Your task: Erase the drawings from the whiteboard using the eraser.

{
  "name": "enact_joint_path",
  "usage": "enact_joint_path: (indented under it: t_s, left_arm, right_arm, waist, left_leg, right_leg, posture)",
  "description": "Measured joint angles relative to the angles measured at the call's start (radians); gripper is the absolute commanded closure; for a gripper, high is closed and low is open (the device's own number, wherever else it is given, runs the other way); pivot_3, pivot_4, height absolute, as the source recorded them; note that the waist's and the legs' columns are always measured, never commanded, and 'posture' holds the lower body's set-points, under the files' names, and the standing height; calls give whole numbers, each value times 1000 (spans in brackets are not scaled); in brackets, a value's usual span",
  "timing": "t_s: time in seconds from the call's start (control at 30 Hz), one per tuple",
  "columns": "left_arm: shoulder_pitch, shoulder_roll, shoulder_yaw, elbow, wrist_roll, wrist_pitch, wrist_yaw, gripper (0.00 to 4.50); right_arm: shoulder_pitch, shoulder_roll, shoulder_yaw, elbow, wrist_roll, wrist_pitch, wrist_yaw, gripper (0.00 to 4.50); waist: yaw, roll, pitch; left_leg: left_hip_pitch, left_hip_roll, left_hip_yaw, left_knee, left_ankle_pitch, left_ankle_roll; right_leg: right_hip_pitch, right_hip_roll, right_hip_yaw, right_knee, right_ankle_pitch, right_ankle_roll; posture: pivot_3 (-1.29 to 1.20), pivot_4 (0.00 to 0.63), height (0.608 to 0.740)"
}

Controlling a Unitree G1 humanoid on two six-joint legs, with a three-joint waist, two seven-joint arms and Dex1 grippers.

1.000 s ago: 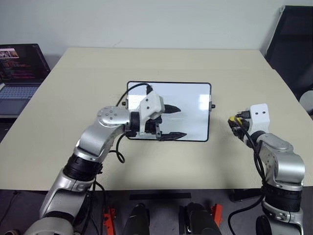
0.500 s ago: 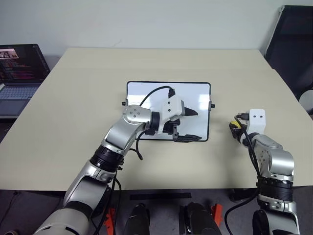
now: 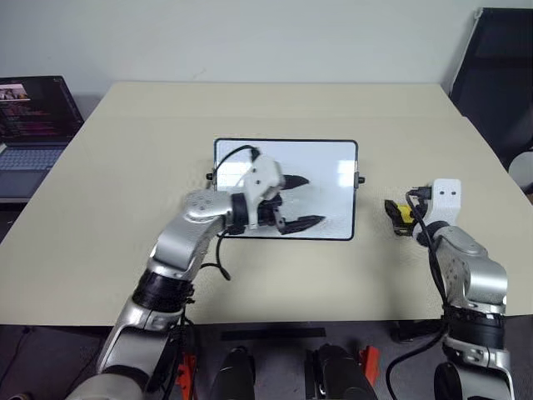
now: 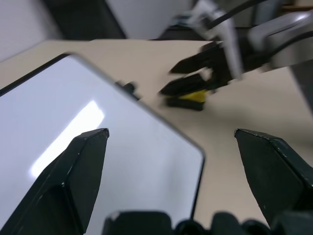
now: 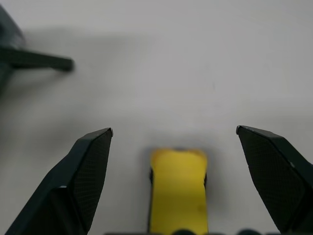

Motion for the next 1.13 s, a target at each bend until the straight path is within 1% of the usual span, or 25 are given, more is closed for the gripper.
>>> enact_joint_path:
  t_s: [0.03, 0.1, 0.17, 0.23, 0.27, 0.3, 0.37, 0.43, 0.5, 0.67, 0.87, 1.0, 1.13]
  left_arm:
    - [45, -2, 54, -43, -9, 21, 48, 0]
    - [137, -32, 201, -141, -28, 59, 183, 0]
    - [188, -64, 296, -219, -27, 71, 299, 0]
    - [254, -85, 338, -284, 1, 53, 388, 0]
    - [316, -94, 345, -304, 32, 27, 429, 0]
    - [362, -103, 346, -306, 55, 3, 456, 0]
    - [482, -127, 353, -302, 111, -70, 509, 0]
    - [573, -156, 362, -269, 146, -117, 555, 0]
    - [627, -188, 383, -254, 155, -139, 592, 0]
    - [669, -241, 373, -255, 155, -155, 648, 0]
    - [684, -258, 334, -286, 162, -131, 687, 0]
    - [708, -260, 292, -287, 178, -113, 703, 0]
    - [739, -262, 284, -288, 183, -114, 721, 0]
  right_arm:
    - [35, 0, 14, -40, 5, -40, 18, 38]
    - [131, 10, 64, -116, 11, -149, 56, 38]
    - [197, 25, 93, -135, 17, -229, 75, 38]
    - [244, 31, 97, -135, 24, -302, 88, 38]
    - [275, 32, 94, -135, 23, -359, 89, 38]
    - [294, 33, 91, -128, 21, -402, 88, 38]
    - [335, 44, 89, -112, 19, -485, 87, 38]
    - [377, 51, 88, -83, 22, -527, 86, 38]
    - [406, 69, 88, -64, 26, -542, 83, 38]
    - [428, 77, 52, -35, 80, -489, 53, 38]
    - [446, 58, -10, -43, 124, -412, 17, 38]
    - [540, 67, -11, -137, 134, -374, -11, 38]
    - [576, 68, -8, -172, 135, -320, -43, 38]
  waist:
    - [1, 0, 0]
    - [4, 0, 0]
    - [6, 0, 0]
    - [13, -1, 0]
    - [14, -1, 0]
    - [15, -1, 0]
    - [17, -2, -2]
    - [19, -3, -2]
    - [23, -3, -2]
    - [33, -3, -2]
    - [32, -3, -2]
    - [32, -3, -2]
    - [27, -3, -2]
  left_leg:
    - [0, 0, 0, 0, 0, 0]
    - [0, 0, -1, 0, 0, 0]
    - [0, 0, 0, 2, 0, 0]
    - [1, -1, 0, 3, 0, 0]
    - [6, -1, 1, 4, 0, 0]
    - [10, -1, 1, 3, 0, -1]
    - [15, -1, 2, 3, 0, -1]
    - [14, -1, 1, 3, 0, -1]
    - [14, 0, 1, 3, 0, -1]
    - [13, 0, 2, 3, -1, -1]
    - [12, 0, 2, 2, -1, -1]
    - [11, 0, 2, 1, -2, -3]
    - [12, 0, 3, 1, -2, -3]
  right_leg:
    - [0, 0, 0, 0, 0, 0]
    - [0, 0, -1, 0, 0, 0]
    - [1, 0, 0, 0, 1, 1]
    - [4, -1, 0, -1, 2, 2]
    - [10, -2, 0, -3, 1, 1]
    - [14, -2, 0, -5, -1, -3]
    - [19, -2, 1, -7, -2, -4]
    - [17, -2, 1, -7, -2, -5]
    - [17, -2, 1, -6, -1, -5]
    - [16, -3, 1, -7, -1, -5]
    - [15, -3, 1, -8, -2, -6]
    - [15, -3, 1, -8, -4, -6]
    - [15, -3, 1, -8, -4, -6]
  posture:
    - [0, 150, 740]
    - [0, 150, 740]
    - [0, 150, 740]
    - [0, 150, 740]
    - [0, 150, 740]
    - [0, 150, 740]
    - [0, 150, 740]
    - [0, 150, 740]
    - [0, 150, 740]
    - [0, 150, 740]
    - [0, 150, 740]
    - [0, 150, 740]
    - [0, 150, 740]
